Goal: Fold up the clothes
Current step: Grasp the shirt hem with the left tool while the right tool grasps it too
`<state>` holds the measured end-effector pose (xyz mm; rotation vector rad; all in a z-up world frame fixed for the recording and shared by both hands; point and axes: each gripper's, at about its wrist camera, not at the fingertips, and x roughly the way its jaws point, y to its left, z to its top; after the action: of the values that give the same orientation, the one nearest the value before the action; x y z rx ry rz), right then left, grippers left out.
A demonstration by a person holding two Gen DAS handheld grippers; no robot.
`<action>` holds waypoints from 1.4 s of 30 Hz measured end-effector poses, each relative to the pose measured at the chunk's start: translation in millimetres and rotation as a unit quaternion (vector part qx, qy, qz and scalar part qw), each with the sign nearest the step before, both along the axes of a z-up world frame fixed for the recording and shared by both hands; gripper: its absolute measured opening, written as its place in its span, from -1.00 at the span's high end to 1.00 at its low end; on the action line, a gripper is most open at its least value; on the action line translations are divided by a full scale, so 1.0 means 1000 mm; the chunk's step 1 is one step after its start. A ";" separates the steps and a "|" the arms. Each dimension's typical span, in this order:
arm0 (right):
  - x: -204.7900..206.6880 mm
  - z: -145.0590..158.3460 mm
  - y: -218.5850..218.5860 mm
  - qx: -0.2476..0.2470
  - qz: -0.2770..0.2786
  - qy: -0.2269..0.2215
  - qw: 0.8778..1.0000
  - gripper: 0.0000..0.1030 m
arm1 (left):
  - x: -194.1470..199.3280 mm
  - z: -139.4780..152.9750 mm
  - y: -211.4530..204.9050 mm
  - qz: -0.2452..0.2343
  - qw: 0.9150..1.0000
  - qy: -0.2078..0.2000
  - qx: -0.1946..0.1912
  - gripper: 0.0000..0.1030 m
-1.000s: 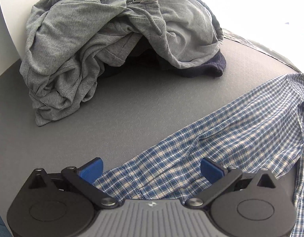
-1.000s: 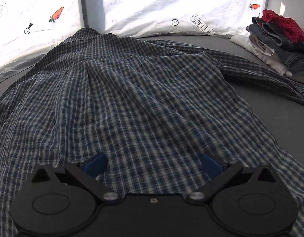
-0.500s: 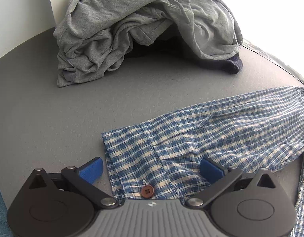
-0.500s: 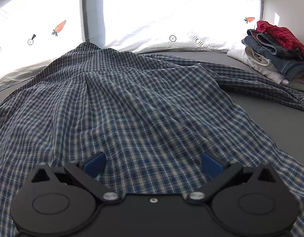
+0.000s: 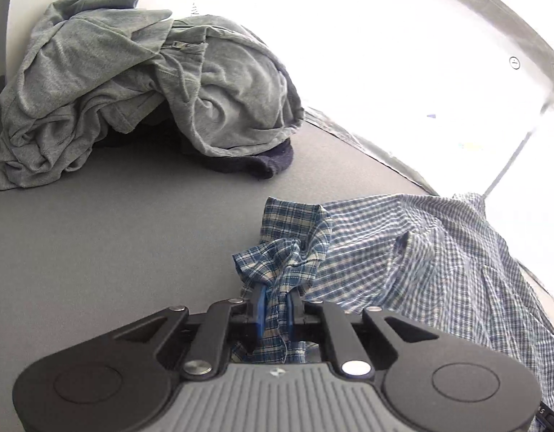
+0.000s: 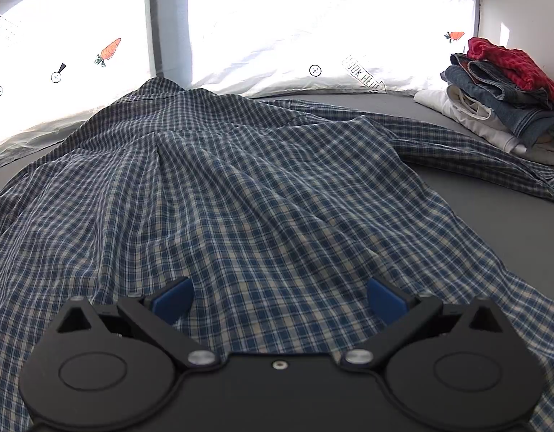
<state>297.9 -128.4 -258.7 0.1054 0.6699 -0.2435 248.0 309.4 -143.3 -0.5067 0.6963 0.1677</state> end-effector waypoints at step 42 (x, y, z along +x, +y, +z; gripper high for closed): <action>0.023 0.069 0.079 0.372 0.222 0.101 0.895 0.61 | 0.010 -0.048 -0.034 -0.083 0.980 0.104 -0.145 -0.98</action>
<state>321.1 -49.6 -189.5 0.6618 0.9486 0.4649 257.8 275.5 -191.7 -0.7121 0.9714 -0.0402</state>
